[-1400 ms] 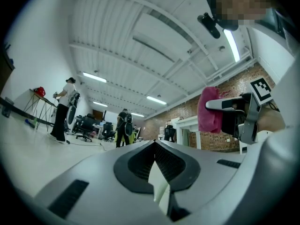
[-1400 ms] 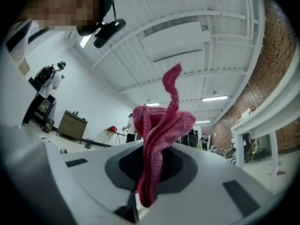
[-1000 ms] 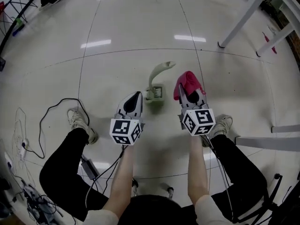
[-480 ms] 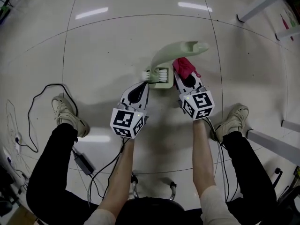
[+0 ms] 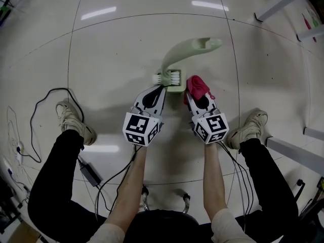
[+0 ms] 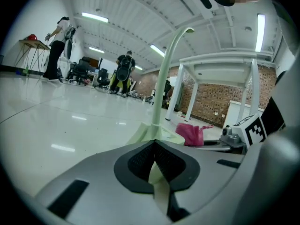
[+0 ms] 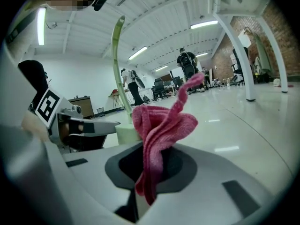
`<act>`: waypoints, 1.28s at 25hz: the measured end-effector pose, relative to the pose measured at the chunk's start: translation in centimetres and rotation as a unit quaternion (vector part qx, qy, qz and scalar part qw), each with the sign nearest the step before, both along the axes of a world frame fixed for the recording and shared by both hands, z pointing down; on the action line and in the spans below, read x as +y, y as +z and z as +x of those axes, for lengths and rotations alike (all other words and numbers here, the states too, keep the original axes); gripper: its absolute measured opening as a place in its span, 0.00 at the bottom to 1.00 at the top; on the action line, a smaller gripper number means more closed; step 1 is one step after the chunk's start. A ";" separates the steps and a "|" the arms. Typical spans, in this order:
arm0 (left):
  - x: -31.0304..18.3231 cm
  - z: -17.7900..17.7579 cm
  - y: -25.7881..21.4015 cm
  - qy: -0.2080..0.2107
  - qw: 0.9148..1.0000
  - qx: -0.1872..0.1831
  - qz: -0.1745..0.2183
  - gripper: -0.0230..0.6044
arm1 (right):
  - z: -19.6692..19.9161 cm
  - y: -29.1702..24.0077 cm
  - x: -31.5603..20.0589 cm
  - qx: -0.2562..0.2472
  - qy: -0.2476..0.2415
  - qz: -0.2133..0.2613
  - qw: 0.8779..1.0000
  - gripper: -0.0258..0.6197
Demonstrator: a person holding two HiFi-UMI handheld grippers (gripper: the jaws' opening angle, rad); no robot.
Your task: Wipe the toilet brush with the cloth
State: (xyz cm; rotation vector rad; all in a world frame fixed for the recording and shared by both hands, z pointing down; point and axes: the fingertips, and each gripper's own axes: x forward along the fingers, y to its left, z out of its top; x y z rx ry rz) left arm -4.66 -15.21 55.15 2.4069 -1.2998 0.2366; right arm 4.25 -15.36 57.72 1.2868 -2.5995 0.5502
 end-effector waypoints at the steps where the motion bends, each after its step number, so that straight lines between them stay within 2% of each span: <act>1: 0.0 0.0 0.0 -0.002 1.000 0.001 -0.001 0.04 | 0.0 0.1 0.8 -0.004 0.004 -0.005 1.000 0.09; 5: 0.1 -0.1 0.1 -0.013 1.000 0.021 -0.010 0.04 | -0.5 0.4 3.2 -0.030 0.021 -0.025 0.999 0.09; 8: 0.2 -1.2 -0.2 -0.035 0.999 0.033 -0.009 0.04 | -1.3 -0.6 4.9 -0.038 0.043 -0.020 0.998 0.09; 10: 0.2 -3.1 -0.4 -0.060 0.998 0.034 -0.005 0.04 | -3.7 -1.2 6.3 -0.028 0.022 -0.009 0.999 0.09; 14: 0.2 -7.3 -0.1 -0.102 0.994 0.025 -0.005 0.04 | -10.7 0.1 6.7 0.010 -0.062 -0.002 0.998 0.09; 16: 0.5 -8.9 0.3 -0.113 0.993 0.015 -0.010 0.04 | -13.3 0.9 5.8 0.023 -0.079 -0.001 0.997 0.09; 18: 0.7 -9.9 0.5 -0.116 0.993 0.007 -0.014 0.04 | -14.3 1.4 4.6 0.033 -0.076 0.000 0.997 0.09; 25: 0.8 -10.3 0.6 -0.132 0.990 0.042 -0.013 0.04 | -11.8 1.9 2.9 0.050 -0.046 0.001 0.998 0.09; 32: 0.2 -7.0 -1.0 -0.095 0.995 0.037 0.004 0.04 | -8.2 1.1 3.6 0.040 -0.019 0.001 0.999 0.09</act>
